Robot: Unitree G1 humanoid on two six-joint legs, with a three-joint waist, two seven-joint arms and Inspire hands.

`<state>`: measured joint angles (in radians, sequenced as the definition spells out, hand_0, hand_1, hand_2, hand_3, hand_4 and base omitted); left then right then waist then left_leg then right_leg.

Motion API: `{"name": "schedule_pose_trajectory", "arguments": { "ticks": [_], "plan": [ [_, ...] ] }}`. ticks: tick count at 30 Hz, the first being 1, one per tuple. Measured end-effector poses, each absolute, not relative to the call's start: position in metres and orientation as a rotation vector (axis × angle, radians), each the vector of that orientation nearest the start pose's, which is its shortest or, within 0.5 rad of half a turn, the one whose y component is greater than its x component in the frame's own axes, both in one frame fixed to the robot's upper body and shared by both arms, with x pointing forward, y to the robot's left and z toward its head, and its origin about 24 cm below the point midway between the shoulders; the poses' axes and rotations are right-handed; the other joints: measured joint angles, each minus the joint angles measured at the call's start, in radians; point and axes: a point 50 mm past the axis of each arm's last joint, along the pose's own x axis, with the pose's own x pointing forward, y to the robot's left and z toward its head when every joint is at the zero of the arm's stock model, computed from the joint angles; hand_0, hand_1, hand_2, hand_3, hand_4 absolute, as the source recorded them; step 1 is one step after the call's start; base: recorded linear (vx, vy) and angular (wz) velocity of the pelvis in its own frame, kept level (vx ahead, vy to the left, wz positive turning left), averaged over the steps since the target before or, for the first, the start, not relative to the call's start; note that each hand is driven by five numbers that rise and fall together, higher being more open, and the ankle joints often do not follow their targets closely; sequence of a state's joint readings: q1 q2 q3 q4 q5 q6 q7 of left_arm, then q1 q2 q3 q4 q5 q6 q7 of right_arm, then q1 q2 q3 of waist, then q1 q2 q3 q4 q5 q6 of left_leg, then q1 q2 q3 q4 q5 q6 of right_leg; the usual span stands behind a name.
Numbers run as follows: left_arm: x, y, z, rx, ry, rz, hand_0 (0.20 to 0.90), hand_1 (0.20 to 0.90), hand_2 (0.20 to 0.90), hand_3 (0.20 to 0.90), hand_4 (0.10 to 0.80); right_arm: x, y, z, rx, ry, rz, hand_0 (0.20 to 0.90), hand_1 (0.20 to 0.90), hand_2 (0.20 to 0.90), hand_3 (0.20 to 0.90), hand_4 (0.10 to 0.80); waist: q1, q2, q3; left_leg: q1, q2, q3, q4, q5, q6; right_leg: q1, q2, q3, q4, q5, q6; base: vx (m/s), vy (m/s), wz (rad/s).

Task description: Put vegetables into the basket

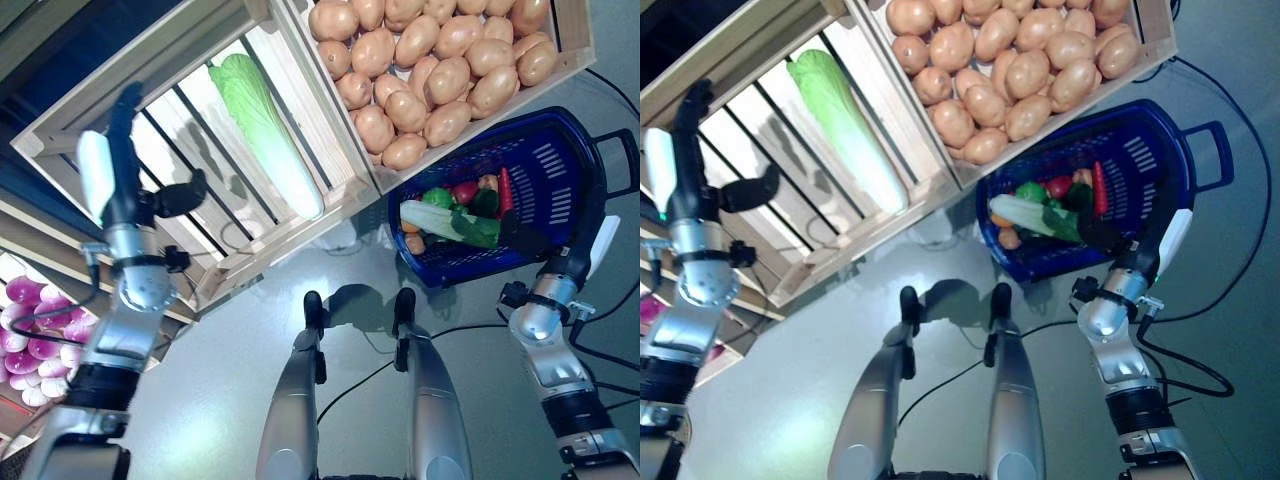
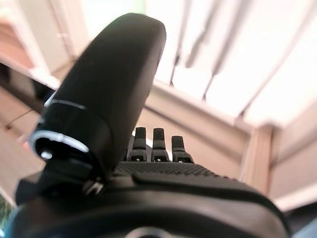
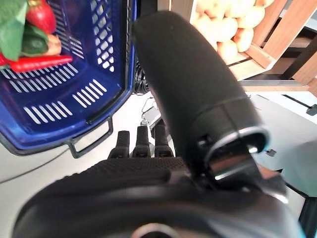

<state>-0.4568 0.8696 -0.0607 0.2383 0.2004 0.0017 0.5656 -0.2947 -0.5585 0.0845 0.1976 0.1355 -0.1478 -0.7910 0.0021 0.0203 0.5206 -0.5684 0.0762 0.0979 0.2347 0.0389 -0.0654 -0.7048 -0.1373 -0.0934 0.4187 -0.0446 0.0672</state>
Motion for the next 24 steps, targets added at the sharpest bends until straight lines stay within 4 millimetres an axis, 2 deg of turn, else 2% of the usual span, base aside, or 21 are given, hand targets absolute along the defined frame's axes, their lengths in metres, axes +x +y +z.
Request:
{"name": "schedule_pose_trajectory", "arguments": {
  "ticks": [4, 9, 18, 24],
  "plan": [
    [0.311, 0.315, 0.232, 1.241, -0.490, 0.692, 0.900, 0.900, 0.900, 0.900, 0.800, 0.296, -0.264, 0.134, -0.304, -0.395, -0.684, 0.900, 0.900, 0.900, 0.900, 0.800, -0.014, 0.001, 0.000, 0.004, 0.000, 0.011, -0.003, 0.000, 0.000, -0.003, -0.002, 0.005, 0.001, 0.000, 0.000, -0.045, 0.096, -0.04],
    [0.322, 0.308, 0.246, 1.560, -0.511, 0.646, 0.900, 0.900, 0.900, 0.900, 0.800, 0.298, -0.268, 0.140, -0.351, -0.414, -0.657, 0.900, 0.900, 0.900, 0.900, 0.800, -0.029, 0.002, 0.000, 0.006, -0.002, 0.029, -0.013, 0.003, 0.001, -0.019, -0.002, 0.019, 0.007, 0.000, 0.000, -0.039, 0.079, -0.08],
    [0.342, 0.274, 0.250, 1.861, -0.591, 0.473, 0.900, 0.900, 0.900, 0.900, 0.800, 0.307, -0.264, 0.150, -0.355, -0.435, -0.614, 0.900, 0.900, 0.900, 0.900, 0.800, -0.051, 0.020, 0.000, 0.016, -0.008, 0.059, -0.060, 0.018, -0.002, -0.055, -0.010, 0.030, 0.018, -0.001, -0.003, -0.025, 0.057, -0.07],
    [0.348, 0.276, 0.241, 1.996, -0.538, 0.387, 0.900, 0.900, 0.900, 0.900, 0.800, 0.314, -0.260, 0.165, -0.349, -0.477, -0.592, 0.900, 0.900, 0.900, 0.900, 0.800, -0.070, 0.036, 0.000, 0.026, -0.012, 0.073, -0.071, 0.021, 0.000, -0.059, -0.016, 0.030, 0.024, -0.001, -0.004, -0.006, 0.036, -0.04]
  ]
}}
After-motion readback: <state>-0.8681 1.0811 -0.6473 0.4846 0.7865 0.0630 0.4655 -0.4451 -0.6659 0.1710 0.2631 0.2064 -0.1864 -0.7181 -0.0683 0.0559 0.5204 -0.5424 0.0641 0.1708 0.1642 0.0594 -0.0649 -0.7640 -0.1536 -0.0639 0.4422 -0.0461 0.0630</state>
